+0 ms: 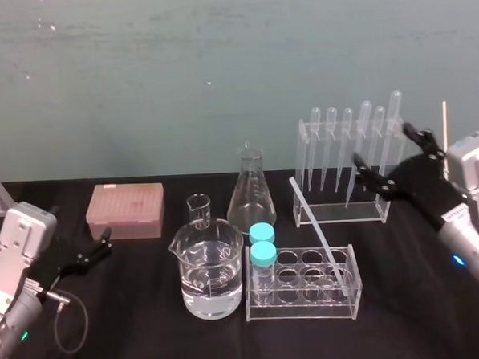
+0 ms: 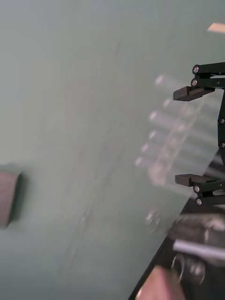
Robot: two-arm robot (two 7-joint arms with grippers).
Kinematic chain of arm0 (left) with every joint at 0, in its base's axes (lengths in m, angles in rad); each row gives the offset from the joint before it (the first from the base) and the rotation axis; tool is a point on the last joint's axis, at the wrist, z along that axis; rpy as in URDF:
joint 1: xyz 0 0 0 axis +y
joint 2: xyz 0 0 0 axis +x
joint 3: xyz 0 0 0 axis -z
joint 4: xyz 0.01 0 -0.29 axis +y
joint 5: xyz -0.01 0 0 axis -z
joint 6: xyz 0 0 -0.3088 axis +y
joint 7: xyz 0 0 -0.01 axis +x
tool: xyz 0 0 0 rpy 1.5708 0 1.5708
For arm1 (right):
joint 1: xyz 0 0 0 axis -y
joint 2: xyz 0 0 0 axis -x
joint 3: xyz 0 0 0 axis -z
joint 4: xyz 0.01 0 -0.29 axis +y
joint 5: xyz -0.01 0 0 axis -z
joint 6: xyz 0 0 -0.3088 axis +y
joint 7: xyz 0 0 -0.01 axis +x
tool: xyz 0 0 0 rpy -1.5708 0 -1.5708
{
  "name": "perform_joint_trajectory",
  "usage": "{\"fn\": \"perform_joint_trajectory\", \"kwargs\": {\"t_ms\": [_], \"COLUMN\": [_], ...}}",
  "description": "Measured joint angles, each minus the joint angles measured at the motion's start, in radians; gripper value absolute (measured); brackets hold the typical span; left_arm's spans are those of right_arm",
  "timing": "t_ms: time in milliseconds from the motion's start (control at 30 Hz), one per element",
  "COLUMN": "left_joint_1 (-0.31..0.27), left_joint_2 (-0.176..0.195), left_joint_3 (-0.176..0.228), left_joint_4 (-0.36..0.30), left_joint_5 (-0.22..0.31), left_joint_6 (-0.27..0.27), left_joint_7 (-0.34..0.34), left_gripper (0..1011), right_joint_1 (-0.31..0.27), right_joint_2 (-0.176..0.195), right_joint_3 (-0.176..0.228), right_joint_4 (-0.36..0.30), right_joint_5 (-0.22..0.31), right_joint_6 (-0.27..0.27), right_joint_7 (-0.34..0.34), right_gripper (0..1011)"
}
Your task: Pick up the stirring rod with one hand, then place it down.
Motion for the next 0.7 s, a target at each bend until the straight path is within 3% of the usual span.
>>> {"fn": "perform_joint_trajectory", "kwargs": {"t_ms": [133, 333, 467, 700], "left_joint_1": [0.000, 0.000, 0.000, 0.000], "left_joint_2": [0.000, 0.000, 0.000, 0.000], "left_joint_3": [0.000, 0.000, 0.000, 0.000], "left_joint_4": [0.000, 0.000, 0.000, 0.000], "left_joint_5": [0.000, 0.000, 0.000, 0.000], "left_joint_6": [0.000, 0.000, 0.000, 0.000], "left_joint_7": [0.000, 0.000, 0.000, 0.000], "left_gripper": [1000, 1000, 1000, 1000], "right_joint_1": [0.031, 0.064, 0.089, 0.117], "right_joint_2": [-0.023, -0.048, -0.070, -0.101], "right_joint_3": [-0.025, -0.049, -0.055, -0.052], "right_joint_4": [0.009, 0.029, 0.057, 0.103], "right_joint_5": [0.011, 0.069, 0.144, 0.227], "right_joint_6": [-0.021, -0.004, 0.063, 0.195], "right_joint_7": [0.080, 0.199, 0.299, 0.386], "right_gripper": [1002, 1000, 1002, 1002]}}
